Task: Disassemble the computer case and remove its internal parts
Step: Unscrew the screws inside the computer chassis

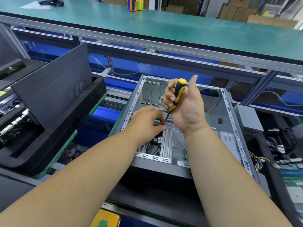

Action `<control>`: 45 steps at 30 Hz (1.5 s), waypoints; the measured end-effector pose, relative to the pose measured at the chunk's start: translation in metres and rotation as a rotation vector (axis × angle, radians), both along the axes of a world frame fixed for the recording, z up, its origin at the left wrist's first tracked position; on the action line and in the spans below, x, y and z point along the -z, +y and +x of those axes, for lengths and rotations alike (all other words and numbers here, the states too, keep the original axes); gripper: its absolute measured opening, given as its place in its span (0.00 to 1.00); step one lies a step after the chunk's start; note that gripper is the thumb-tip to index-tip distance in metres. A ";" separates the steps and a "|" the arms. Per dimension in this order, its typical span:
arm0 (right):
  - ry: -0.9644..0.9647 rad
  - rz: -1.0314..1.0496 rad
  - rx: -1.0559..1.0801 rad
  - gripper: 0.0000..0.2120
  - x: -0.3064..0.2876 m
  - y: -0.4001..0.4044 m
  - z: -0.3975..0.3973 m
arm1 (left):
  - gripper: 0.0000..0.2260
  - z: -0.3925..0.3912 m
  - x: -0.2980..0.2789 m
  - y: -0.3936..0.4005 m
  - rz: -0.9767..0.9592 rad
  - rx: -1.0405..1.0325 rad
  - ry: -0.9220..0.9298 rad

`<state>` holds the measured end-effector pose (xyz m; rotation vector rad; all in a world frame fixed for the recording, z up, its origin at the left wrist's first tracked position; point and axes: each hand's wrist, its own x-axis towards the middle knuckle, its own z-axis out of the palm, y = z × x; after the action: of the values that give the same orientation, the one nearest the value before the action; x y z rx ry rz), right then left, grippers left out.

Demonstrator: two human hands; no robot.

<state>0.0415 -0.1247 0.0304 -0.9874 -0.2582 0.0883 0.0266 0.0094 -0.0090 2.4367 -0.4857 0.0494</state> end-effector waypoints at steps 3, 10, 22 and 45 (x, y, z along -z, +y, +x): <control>-0.016 -0.005 0.004 0.18 0.000 0.002 -0.002 | 0.06 0.000 -0.001 0.000 0.003 -0.005 -0.002; 0.012 0.021 0.047 0.18 -0.001 -0.002 0.000 | 0.06 0.000 -0.001 0.000 0.007 -0.006 -0.006; -0.023 -0.034 0.014 0.21 0.002 -0.001 0.001 | 0.06 0.000 0.000 -0.001 -0.016 -0.011 -0.001; -0.019 -0.053 0.062 0.27 0.002 0.002 -0.003 | 0.06 -0.003 -0.001 -0.006 0.050 -0.055 -0.042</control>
<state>0.0382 -0.1228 0.0283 -1.0489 -0.2437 0.0291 0.0234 0.0037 -0.0078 2.5024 -0.4433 0.1137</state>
